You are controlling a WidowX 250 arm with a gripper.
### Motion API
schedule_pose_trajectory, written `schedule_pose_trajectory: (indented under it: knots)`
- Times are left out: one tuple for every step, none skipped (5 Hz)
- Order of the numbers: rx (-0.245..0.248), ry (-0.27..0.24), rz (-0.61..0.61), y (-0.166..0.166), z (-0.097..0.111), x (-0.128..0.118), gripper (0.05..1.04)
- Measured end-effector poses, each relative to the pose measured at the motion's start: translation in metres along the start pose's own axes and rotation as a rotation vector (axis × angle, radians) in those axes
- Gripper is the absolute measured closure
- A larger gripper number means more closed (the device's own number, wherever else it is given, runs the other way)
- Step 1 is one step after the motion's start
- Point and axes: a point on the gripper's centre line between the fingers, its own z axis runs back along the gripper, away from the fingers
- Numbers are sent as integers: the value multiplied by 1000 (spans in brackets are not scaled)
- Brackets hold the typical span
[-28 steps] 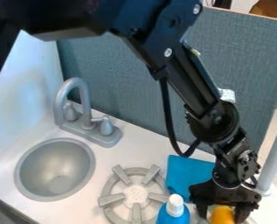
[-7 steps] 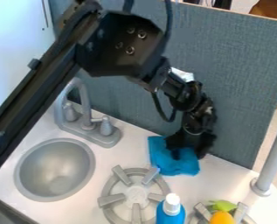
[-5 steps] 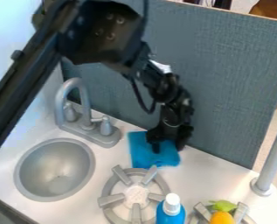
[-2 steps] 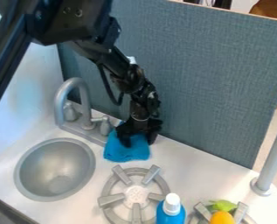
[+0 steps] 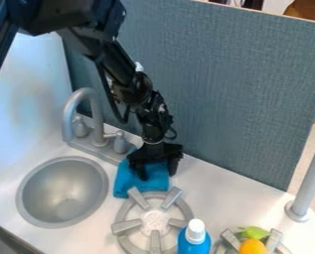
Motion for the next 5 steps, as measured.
schedule_pose_trajectory:
  knots:
    - [-65, 8, -9, -9, 16, -6, 84]
    - [-143, -51, -11, -43, 17, -19, 84]
    - [-160, -58, -18, -50, 34, -34, 84]
    - [-170, -51, -89, -30, 97, -28, 84]
    - [-101, -24, -127, -7, 142, -40, 84]
